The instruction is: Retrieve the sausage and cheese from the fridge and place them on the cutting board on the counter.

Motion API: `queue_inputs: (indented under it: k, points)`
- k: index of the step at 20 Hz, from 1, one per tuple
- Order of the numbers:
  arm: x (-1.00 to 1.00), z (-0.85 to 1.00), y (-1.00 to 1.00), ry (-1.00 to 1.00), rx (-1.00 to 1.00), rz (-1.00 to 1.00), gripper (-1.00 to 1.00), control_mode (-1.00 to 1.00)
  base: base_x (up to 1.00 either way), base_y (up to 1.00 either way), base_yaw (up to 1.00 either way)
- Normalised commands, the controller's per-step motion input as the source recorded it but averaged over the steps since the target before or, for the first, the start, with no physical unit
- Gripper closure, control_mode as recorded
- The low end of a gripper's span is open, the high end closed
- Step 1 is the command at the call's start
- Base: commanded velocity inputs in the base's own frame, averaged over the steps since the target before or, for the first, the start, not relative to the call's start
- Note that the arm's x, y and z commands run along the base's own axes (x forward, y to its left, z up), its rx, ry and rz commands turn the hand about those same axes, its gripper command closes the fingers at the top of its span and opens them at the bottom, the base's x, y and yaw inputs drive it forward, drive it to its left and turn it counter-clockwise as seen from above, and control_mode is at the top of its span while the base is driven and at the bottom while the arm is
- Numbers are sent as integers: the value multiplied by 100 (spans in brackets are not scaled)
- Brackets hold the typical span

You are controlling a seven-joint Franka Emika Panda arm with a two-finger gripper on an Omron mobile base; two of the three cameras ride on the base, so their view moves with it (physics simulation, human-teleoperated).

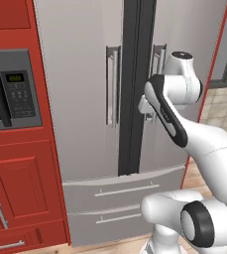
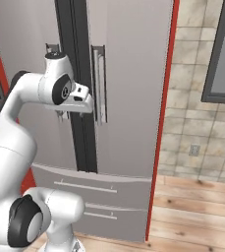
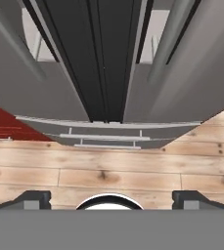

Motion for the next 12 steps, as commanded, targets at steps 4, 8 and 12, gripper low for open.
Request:
queue_inputs:
  k: [4,8,12]
  points:
    - [0,0,0,0,0,0,-100,100,-25,0,0]
    - [0,0,0,0,0,0,-100,100,-3,0,0]
    - [0,0,0,0,0,0,-100,100,-7,0,0]
